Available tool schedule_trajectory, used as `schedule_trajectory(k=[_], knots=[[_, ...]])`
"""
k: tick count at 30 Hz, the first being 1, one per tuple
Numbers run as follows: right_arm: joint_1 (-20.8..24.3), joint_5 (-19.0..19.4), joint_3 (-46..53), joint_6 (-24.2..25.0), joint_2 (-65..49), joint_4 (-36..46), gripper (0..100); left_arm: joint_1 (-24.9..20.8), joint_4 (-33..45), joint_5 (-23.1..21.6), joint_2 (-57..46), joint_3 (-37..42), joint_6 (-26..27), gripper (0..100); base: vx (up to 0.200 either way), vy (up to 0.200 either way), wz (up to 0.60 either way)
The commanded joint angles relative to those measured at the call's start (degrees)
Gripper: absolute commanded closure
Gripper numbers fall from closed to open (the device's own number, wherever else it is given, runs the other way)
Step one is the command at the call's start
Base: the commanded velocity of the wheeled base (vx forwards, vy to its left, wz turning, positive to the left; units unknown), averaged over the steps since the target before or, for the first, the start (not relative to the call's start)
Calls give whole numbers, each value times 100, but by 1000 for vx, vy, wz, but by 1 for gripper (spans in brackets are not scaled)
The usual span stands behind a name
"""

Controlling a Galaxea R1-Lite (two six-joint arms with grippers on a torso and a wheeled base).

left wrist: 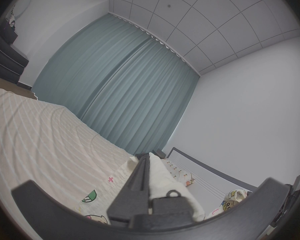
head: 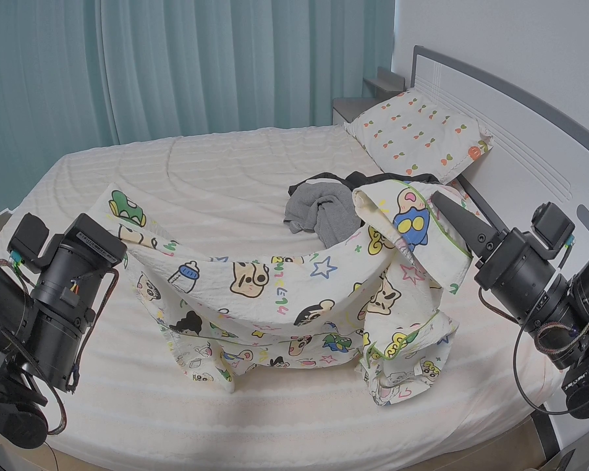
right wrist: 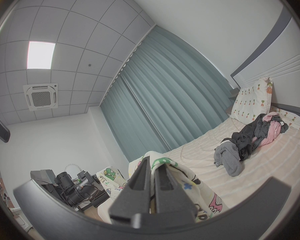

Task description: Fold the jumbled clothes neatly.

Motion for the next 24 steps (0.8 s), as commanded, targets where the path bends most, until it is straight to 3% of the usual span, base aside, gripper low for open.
schedule_trajectory(k=[1,24], knots=[[2,-2,-4,1,4,-41,100,-1,-105,-3,1,8,-1,100,0,200,0],[20,7,5,1,4,-41,100,-10,-105,14,1,17,17,100,0,200,0]])
